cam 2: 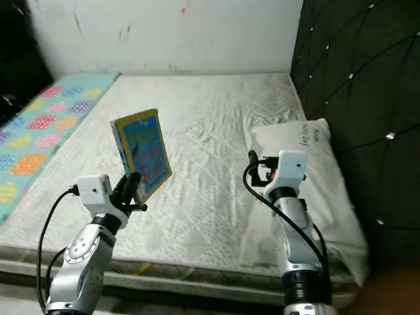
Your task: Clean up the room
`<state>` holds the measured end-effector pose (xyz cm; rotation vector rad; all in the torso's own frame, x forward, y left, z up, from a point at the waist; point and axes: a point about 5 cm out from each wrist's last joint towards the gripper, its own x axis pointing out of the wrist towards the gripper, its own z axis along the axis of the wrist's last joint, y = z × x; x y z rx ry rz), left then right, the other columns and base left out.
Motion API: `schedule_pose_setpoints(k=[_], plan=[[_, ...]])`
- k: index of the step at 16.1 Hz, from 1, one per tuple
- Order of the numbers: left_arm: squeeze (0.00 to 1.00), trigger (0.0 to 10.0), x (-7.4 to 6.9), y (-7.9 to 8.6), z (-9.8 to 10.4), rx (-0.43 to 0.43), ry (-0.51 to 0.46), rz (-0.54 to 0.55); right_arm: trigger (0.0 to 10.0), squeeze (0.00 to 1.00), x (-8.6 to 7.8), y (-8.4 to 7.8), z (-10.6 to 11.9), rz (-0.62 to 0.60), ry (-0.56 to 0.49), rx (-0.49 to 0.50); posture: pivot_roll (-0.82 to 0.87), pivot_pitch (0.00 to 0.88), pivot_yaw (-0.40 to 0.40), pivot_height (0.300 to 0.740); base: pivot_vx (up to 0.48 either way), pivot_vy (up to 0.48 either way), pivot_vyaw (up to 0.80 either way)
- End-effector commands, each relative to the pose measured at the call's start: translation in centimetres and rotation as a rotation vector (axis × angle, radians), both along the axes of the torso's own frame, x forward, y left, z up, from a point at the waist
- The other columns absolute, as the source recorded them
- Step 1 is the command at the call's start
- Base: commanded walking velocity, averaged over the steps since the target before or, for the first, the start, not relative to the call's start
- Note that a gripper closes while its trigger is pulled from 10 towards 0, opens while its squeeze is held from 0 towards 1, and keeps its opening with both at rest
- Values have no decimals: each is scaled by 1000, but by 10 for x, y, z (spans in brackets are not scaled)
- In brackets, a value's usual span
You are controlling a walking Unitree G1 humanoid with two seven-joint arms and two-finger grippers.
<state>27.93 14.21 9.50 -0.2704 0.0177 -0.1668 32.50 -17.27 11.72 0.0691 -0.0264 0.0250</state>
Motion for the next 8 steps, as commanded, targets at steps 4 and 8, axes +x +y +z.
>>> schedule_pose_setpoints(k=[4,8], plan=[[0,10000,3,2,10,10,-52,4,10000,0,2,4,3,14,-10,3,-93,0,44,740,0,-74,-111],[0,10000,3,2,10,2,-49,9,10000,0,3,3,4,14,-12,-1,-94,0,46,740,0,0,0]])
